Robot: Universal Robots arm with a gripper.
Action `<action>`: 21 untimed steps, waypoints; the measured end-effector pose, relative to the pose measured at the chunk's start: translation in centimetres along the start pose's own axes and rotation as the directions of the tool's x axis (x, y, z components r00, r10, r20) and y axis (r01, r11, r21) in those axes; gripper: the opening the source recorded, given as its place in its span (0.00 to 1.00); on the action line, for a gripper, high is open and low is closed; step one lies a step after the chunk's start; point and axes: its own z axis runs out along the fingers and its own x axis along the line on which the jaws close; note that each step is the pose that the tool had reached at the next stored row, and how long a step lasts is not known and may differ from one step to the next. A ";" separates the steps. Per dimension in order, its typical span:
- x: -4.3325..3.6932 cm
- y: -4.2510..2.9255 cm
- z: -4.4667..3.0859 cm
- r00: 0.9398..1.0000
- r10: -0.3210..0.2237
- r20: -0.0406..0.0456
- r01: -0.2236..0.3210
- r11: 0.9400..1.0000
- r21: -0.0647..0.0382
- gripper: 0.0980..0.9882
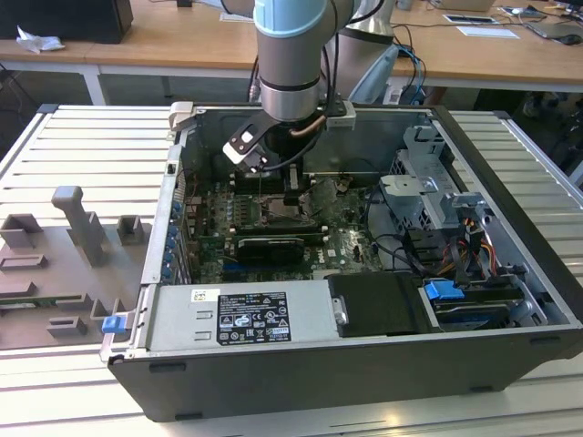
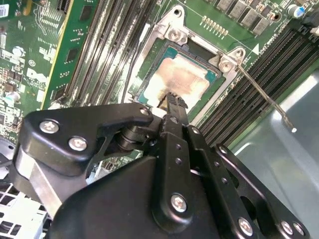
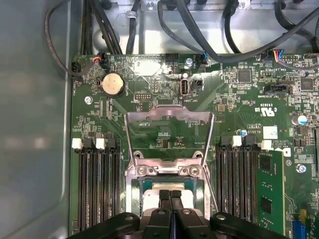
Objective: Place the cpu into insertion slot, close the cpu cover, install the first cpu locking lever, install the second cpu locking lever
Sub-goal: 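Close the cpu cover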
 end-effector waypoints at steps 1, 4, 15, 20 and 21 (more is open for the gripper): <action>0.01 0.04 -0.37 1.000 0.001 0.000 -0.001 1.000 0.007 0.01; 0.03 0.20 -0.80 1.000 0.009 0.001 -0.009 1.000 0.021 0.01; 0.06 0.24 -1.42 1.000 0.014 0.001 -0.014 1.000 0.021 0.01; 0.08 0.30 -2.15 1.000 0.015 0.004 -0.015 1.000 0.021 0.01; 0.09 0.31 -2.30 1.000 0.016 0.004 -0.016 1.000 0.021 0.01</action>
